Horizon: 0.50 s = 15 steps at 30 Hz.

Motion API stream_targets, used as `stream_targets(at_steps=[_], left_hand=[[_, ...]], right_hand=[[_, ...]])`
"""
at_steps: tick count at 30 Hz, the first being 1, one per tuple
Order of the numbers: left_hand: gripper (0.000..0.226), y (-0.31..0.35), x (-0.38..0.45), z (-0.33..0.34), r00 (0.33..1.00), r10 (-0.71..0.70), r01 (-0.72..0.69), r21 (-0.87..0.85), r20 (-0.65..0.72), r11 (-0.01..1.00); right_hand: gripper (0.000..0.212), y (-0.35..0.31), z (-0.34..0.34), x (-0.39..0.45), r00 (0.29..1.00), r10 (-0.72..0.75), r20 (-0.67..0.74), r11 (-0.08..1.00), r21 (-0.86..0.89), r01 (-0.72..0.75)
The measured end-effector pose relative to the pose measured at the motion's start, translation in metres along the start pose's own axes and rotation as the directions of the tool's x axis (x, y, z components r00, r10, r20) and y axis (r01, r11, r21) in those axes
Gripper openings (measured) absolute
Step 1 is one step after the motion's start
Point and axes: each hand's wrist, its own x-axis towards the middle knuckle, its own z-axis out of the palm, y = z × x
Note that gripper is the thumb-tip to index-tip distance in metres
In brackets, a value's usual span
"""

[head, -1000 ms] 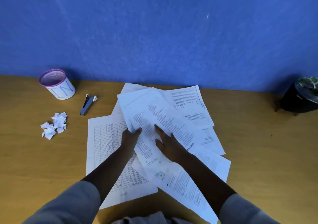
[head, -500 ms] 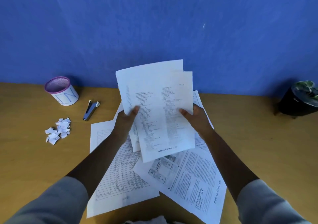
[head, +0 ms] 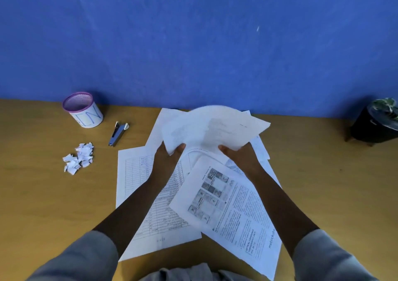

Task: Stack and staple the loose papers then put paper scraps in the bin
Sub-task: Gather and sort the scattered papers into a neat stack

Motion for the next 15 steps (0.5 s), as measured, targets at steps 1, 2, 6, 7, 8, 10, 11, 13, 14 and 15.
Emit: stream_targets(at_steps=[1,2,6,7,8,10,11,13,14,15], left_hand=[[0.033,-0.003,-0.001,-0.001,1.0,-0.02,0.02,0.026,-0.008,0.999],[0.03,-0.003,-0.001,-0.001,0.999,-0.038,0.039,0.048,-0.018,0.998],[0.033,0.005,0.002,-0.004,0.999,-0.033,0.033,0.001,0.025,0.999],[0.036,0.003,0.003,-0.004,0.999,-0.038,0.037,0.003,0.037,0.999],[0.038,0.0,0.003,-0.005,0.998,-0.052,0.051,0.021,0.045,0.998],[0.04,-0.009,0.001,-0.005,0.994,-0.097,0.096,0.04,0.04,0.995],[0.039,-0.013,0.0,-0.004,0.993,-0.117,0.117,0.024,0.007,0.993],[0.036,-0.016,0.001,-0.006,0.983,-0.148,0.147,-0.023,-0.108,0.989],[0.035,-0.016,0.003,-0.008,0.974,-0.157,0.153,-0.037,-0.165,0.988],[0.038,-0.017,0.006,-0.012,0.964,-0.159,0.154,-0.042,-0.211,0.987]], right_hand=[[0.091,0.005,0.0,0.001,1.0,0.014,-0.003,1.0,-0.013,-0.014],[0.086,0.004,0.0,0.0,1.0,0.009,-0.02,1.0,-0.005,-0.01],[0.054,-0.01,-0.006,0.0,0.998,-0.056,-0.009,0.996,0.072,0.057],[0.05,-0.01,-0.005,0.0,0.998,-0.065,0.015,0.995,0.076,0.063],[0.046,-0.009,-0.003,0.0,0.998,-0.046,0.036,0.997,0.064,0.044],[0.041,0.001,0.004,0.0,0.995,0.02,0.099,1.0,-0.003,-0.02],[0.04,0.006,0.007,0.001,0.99,0.034,0.134,0.998,-0.061,-0.026],[0.039,0.012,0.009,0.003,0.982,-0.009,0.191,0.982,-0.182,0.044],[0.039,0.015,0.007,0.004,0.977,-0.029,0.21,0.97,-0.23,0.078],[0.039,0.017,0.006,0.005,0.975,-0.037,0.218,0.957,-0.274,0.097]])
